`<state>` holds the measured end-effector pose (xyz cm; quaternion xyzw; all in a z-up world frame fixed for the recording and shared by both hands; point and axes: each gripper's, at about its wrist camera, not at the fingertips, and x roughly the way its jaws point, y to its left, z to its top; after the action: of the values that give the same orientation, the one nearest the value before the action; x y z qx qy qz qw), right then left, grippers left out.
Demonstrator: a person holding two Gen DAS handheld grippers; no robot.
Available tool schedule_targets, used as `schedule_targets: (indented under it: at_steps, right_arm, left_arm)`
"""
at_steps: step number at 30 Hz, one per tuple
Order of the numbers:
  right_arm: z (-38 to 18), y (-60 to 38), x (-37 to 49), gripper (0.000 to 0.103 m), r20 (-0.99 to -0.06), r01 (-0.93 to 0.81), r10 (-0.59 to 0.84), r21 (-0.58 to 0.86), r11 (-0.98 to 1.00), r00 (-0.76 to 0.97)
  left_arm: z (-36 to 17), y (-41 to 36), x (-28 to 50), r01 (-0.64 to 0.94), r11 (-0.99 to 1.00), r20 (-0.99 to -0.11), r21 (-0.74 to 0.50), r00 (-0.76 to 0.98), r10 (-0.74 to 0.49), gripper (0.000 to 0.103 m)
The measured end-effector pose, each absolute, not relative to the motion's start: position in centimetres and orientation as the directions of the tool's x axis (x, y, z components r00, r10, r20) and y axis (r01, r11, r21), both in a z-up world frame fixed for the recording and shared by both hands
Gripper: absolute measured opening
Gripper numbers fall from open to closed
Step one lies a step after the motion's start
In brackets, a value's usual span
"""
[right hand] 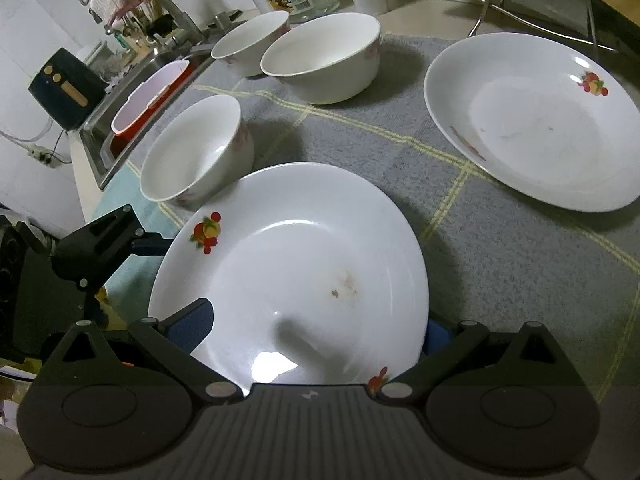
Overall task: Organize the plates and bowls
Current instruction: 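Grasp the rim of the floral white plate with the right gripper, then lift the floral plate and carry it toward the stained plate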
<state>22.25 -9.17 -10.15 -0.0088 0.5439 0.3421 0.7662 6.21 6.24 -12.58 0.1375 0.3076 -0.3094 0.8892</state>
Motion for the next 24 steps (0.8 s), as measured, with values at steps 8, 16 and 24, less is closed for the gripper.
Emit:
schedule_targets:
  at_steps: [8,16,24]
  right_arm:
    - [-10.1,-9.0,22.9,0.103,-0.851,-0.516,0.505,0.37,0.773,0.146]
    - [-10.1,-8.7,23.5,0.103,-0.858,-0.507,0.495,0.368,0.779,0.138]
    - [-9.9,-8.2,23.0,0.103,-0.873,-0.529,0.465,0.326,0.784,0.151]
  left_arm:
    - [-12.6,6.2,6.4,0.653,0.754,-0.625,0.068,0.617,-0.478,0.102]
    - [-12.5,6.1,6.4,0.672,0.735,-0.618,0.09,0.616,-0.488,0.102]
    - [-12.6,6.4,6.5,0.682,0.728,-0.617,0.071,0.603,-0.505,0.102]
